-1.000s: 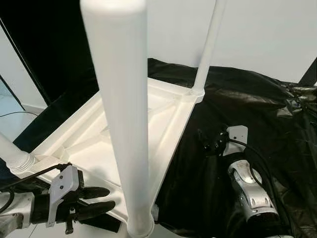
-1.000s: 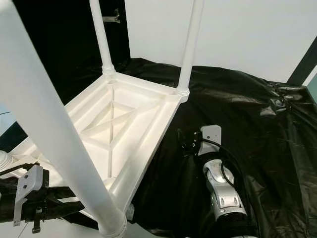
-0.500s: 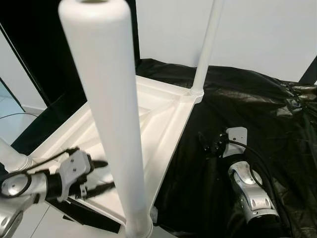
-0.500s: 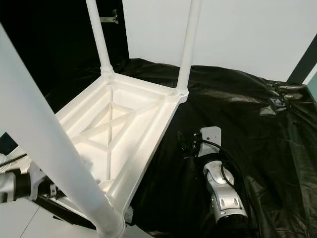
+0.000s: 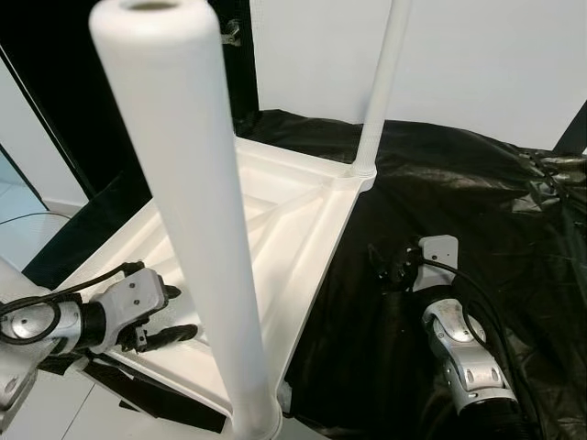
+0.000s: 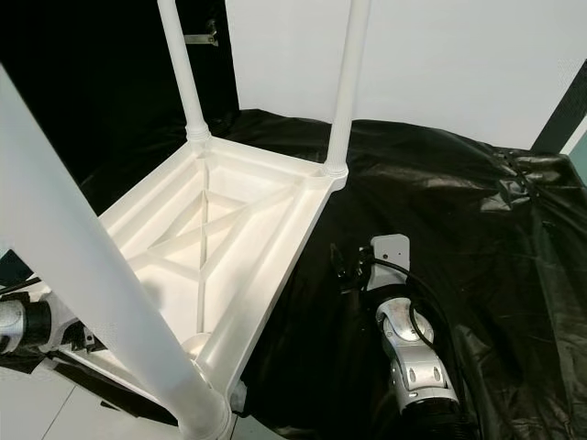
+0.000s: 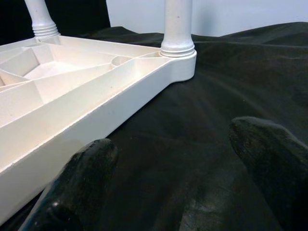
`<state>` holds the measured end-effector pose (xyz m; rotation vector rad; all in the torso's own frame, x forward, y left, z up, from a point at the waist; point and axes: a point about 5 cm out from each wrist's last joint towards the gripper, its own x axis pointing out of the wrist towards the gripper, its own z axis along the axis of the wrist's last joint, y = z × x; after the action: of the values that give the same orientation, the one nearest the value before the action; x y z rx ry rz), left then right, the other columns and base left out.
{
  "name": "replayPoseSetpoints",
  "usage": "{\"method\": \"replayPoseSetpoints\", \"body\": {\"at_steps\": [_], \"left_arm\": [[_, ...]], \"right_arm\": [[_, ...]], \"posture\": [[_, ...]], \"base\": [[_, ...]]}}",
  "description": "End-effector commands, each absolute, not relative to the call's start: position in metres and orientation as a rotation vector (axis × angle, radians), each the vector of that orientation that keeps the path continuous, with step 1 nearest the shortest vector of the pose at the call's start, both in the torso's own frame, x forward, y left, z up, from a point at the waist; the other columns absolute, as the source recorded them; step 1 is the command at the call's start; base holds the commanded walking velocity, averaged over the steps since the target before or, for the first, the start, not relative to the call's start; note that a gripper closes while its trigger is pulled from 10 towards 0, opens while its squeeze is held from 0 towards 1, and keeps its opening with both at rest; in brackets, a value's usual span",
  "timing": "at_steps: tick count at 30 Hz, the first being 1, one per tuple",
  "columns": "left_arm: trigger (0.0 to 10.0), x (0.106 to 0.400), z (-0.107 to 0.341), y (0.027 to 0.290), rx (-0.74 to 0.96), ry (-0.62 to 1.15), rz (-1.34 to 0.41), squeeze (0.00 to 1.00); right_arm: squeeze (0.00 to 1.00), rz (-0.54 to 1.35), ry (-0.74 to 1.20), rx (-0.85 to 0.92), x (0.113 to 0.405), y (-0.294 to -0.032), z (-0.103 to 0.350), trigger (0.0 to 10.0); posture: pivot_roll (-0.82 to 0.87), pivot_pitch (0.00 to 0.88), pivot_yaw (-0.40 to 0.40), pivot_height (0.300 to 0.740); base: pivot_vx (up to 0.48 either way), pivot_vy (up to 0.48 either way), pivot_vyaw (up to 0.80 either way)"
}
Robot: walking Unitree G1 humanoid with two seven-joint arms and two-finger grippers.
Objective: Building children table
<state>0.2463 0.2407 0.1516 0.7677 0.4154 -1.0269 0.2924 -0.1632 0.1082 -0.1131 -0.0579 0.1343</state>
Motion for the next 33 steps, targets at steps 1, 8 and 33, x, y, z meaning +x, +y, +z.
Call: {"method": "replayPoseSetpoints", "body": {"at_steps": [1, 8, 33], "left_arm": [[10.0, 0.247, 0.138, 0.246, 0.820, 0.502, -0.975, 0.00], [10.0, 0.248, 0.129, 0.243, 0.829, 0.558, -0.980, 0.00], [0.0, 0.254, 0.120, 0.232, 0.795, 0.606, -0.989, 0.00]], "right_arm": [[0.00, 0.138, -0.055, -0.115, 0.294, -0.161, 0.110, 10.0], [0.00, 0.132, -0.057, -0.116, 0.295, -0.162, 0.112, 10.0], [0.00, 0.114, -0.059, -0.127, 0.294, -0.169, 0.114, 10.0]], "posture": [[0.07, 0.000, 0.000, 0.740], [0.07, 0.000, 0.007, 0.740], [0.05, 0.000, 0.015, 0.740]], "base": [[0.000, 0.000, 0.00], [0.000, 0.000, 0.00], [0.000, 0.000, 0.00]]}}
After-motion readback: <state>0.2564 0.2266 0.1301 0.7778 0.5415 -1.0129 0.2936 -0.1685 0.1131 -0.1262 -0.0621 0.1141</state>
